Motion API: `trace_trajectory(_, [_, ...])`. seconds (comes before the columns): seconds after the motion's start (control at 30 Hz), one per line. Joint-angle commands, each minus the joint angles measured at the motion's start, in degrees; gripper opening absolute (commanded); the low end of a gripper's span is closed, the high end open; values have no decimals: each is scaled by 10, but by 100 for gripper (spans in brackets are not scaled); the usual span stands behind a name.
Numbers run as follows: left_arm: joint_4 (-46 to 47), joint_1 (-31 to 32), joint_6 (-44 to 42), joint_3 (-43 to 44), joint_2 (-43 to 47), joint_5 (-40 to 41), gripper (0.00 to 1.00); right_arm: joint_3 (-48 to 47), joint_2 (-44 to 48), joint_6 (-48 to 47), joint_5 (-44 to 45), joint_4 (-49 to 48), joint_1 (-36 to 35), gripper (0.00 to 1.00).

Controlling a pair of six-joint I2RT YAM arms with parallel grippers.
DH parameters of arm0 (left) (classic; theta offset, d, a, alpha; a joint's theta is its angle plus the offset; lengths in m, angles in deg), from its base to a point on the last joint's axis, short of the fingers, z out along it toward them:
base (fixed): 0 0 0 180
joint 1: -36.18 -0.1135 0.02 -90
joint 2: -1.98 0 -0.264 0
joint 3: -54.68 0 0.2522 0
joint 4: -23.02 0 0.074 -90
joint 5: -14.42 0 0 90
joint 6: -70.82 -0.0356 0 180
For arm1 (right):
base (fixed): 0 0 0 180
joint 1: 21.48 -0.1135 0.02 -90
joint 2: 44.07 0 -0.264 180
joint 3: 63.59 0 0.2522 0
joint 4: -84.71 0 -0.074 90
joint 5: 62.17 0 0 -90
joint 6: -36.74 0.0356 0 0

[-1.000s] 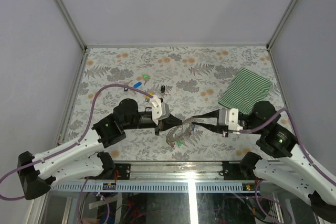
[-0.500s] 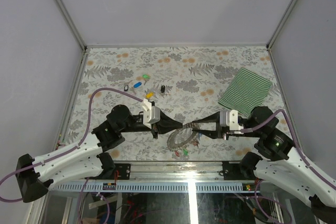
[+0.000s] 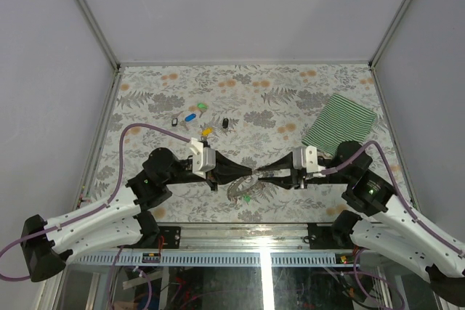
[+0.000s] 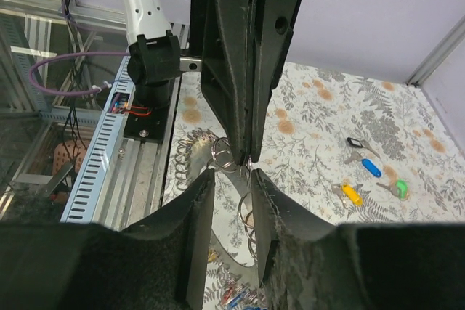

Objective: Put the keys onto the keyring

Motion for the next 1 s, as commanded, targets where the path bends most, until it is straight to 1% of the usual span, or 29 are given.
trace_trajectory(0.0, [66, 0, 2, 7, 12, 11, 0, -5, -11, -9, -12, -37, -3, 34])
trace_trajectory(0.23, [62, 0, 1, 8, 13, 8, 0, -5, -23, -14, -5, -42, -4, 34])
trace_trajectory(0.4, [60, -1, -1, 10, 13, 8, 0, -6, -31, -18, -5, -41, -3, 32])
trace_trajectory(0.6, [52, 0, -4, 15, 9, 8, 0, -8, -45, -19, -13, -45, -3, 23])
trace_trajectory(0.67, [52, -1, -5, 15, 8, 8, 0, -10, -49, -18, -16, -48, -3, 18])
trace_trajectory(0.7, [52, -1, -5, 15, 7, 8, 0, -11, -51, -18, -16, -48, -3, 15])
trace_trajectory(0.8, [49, 0, -2, 17, 7, 10, 0, -9, -51, -18, -18, -55, -3, 1])
trace_trajectory(0.83, [45, -1, 0, 19, 7, 13, 2, -7, -50, -16, -16, -60, -3, 0])
trace_trajectory(0.9, [33, -1, 4, 25, 13, 14, 11, -1, -45, -16, -9, -69, -3, 0])
trace_trajectory(0.97, [17, -1, 10, 32, 23, 17, 23, 4, -37, -23, 4, -77, -3, 0])
